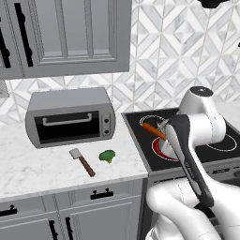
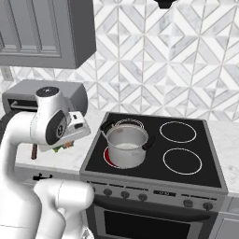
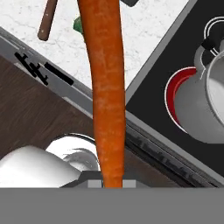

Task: Put the carrot and broccoli in the pot. Retrieve the spatula and lightly stir the vegetables in the pot.

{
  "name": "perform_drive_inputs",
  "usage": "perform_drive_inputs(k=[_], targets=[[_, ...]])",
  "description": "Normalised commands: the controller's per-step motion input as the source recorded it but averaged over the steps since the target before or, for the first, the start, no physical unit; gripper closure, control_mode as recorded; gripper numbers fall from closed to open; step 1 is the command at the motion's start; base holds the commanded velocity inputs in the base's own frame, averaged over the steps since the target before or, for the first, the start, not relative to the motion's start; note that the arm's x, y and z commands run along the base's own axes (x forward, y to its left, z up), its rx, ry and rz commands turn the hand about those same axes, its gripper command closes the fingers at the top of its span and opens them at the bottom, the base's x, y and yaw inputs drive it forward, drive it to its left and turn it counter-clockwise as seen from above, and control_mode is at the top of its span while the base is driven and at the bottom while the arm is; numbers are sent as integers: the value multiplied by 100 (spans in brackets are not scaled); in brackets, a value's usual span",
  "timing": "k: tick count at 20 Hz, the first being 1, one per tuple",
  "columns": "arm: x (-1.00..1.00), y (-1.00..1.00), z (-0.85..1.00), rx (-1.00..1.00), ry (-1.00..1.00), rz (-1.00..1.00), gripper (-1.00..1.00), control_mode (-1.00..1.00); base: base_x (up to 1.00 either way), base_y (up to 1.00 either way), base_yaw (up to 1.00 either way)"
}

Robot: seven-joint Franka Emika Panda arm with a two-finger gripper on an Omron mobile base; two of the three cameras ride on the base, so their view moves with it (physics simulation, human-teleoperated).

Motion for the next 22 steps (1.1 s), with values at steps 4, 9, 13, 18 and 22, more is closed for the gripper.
perform_drive_inputs(k=[4,9,13,18,22], targets=[[-6,-100,71,0,16,-7,100,-100,0,0,0],[29,-83,19,0,26,-1,100,-100,0,0,0],[69,-54,-26,0,13,0,100,-100,0,0,0],[68,-38,-48,0,5,0,100,-100,0,0,0],[44,-43,-48,0,9,0,100,-100,0,0,0]])
